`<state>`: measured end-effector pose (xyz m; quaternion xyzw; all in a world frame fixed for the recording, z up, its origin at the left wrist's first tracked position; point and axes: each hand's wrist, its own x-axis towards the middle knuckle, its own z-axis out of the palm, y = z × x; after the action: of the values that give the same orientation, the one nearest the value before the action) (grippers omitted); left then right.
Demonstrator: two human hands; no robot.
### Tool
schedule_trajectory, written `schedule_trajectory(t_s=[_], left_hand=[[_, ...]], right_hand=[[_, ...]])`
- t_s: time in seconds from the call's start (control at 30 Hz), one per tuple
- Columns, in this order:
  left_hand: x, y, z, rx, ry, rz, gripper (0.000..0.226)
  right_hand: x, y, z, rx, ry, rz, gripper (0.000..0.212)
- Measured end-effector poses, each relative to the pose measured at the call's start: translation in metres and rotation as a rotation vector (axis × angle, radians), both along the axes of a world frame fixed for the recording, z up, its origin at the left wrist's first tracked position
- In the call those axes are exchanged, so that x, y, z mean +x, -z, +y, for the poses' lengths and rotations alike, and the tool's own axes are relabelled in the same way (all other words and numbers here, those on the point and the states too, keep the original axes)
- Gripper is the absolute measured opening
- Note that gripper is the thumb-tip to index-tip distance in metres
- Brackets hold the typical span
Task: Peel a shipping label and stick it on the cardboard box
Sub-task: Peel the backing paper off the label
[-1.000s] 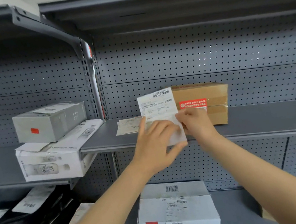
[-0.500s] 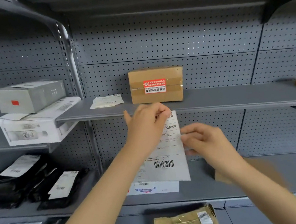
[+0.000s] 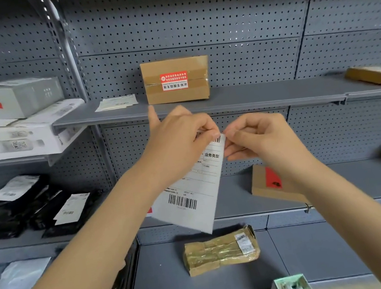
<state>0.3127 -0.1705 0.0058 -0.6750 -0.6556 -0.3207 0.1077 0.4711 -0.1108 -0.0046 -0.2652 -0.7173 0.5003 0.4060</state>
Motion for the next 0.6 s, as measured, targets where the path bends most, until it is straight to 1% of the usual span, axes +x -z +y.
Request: schedule_trajectory(t_s=[0.27, 0.37, 0.47, 0.53, 0.6], left_hand=[[0.002, 0.000, -0.010, -0.079, 0.020, 0.011, 0.010], [-0.001, -0.002, -0.012, -0.100, 0.048, -0.016, 0.009], [-0.005, -0.003, -0.017, -0.124, 0.105, -0.082, 0.007], [-0.005, 0.000, -0.020, -0.088, 0.107, -0.095, 0.006], [-0.002, 0.008, -0.023, 0.064, 0.059, -0.089, 0.021]], right_hand=[[0.000, 0.002, -0.009, -0.049, -0.016, -0.015, 0.010], [0.000, 0.001, -0.010, -0.127, -0.071, -0.004, 0.013], [-0.001, 0.001, -0.011, -0.241, -0.147, 0.007, 0.014], [-0.004, 0.002, -0.013, -0.286, -0.164, 0.022, 0.015], [-0.008, 0.007, -0.015, -0.305, -0.112, 0.056, 0.016]])
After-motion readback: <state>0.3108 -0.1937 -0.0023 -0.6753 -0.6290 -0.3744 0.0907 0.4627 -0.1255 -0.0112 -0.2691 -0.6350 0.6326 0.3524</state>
